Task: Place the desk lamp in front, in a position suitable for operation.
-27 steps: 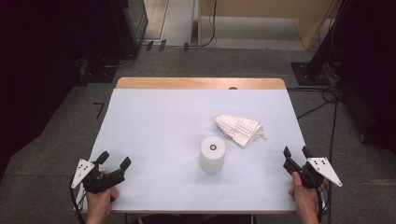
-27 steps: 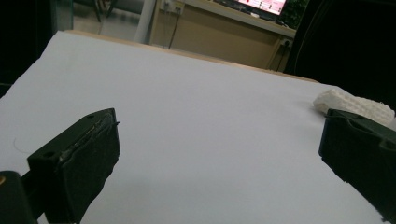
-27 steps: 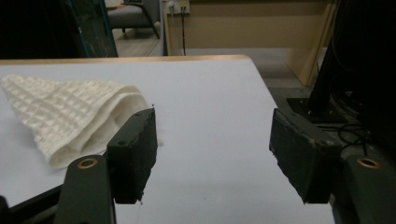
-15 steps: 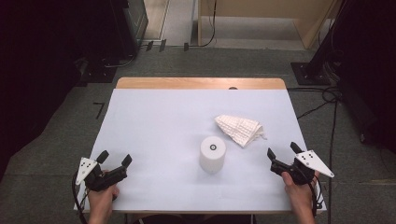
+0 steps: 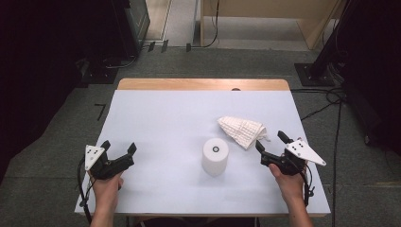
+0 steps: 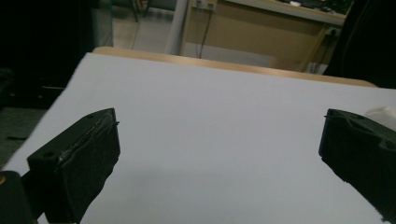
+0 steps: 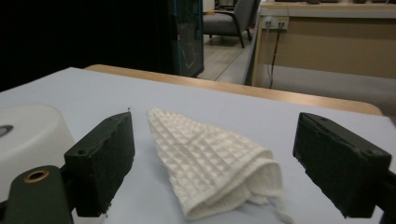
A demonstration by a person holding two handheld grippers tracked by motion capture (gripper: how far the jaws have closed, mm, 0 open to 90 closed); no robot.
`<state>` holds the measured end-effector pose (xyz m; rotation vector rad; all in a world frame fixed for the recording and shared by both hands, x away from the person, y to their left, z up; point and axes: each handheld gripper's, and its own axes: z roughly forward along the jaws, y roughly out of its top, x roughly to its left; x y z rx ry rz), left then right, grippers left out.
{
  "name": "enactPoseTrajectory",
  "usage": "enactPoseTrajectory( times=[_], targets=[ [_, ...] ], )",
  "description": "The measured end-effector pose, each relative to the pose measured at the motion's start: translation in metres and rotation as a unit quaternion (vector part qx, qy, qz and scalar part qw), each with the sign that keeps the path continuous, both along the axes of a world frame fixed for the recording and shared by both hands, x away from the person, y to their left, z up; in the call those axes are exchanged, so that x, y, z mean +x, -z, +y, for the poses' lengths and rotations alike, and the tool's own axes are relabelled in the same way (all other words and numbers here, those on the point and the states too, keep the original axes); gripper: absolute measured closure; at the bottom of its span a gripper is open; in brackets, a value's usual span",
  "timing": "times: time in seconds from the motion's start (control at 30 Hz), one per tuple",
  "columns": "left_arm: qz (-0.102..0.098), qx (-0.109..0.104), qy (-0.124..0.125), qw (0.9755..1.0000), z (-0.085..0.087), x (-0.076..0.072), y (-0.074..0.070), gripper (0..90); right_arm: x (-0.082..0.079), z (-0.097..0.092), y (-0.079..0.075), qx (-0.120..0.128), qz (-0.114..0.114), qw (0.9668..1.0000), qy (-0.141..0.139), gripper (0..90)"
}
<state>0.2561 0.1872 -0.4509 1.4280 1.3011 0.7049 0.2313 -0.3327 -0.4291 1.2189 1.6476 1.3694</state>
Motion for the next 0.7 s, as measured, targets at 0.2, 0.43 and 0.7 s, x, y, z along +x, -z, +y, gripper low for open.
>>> enactPoseTrajectory(
  times=[0.2, 0.43, 0.7],
  targets=[
    [0.013, 0.017, 0.035, 0.9991, -0.021, 0.003, 0.013, 0.0, 0.013, 0.025, 0.003, 0.042, 0.003, 0.9987, -0.029, 16.9],
    [0.021, 0.011, 0.068, 0.9974, -0.030, -0.004, 0.029, 0.0, 0.011, 0.053, 0.000, 0.053, 0.005, 0.9970, -0.056, 16.1],
    [0.012, 0.012, 0.086, 0.9961, -0.044, -0.006, 0.029, 0.0, 0.000, 0.086, -0.004, 0.054, 0.016, 0.9941, -0.092, 13.0]
  ],
)
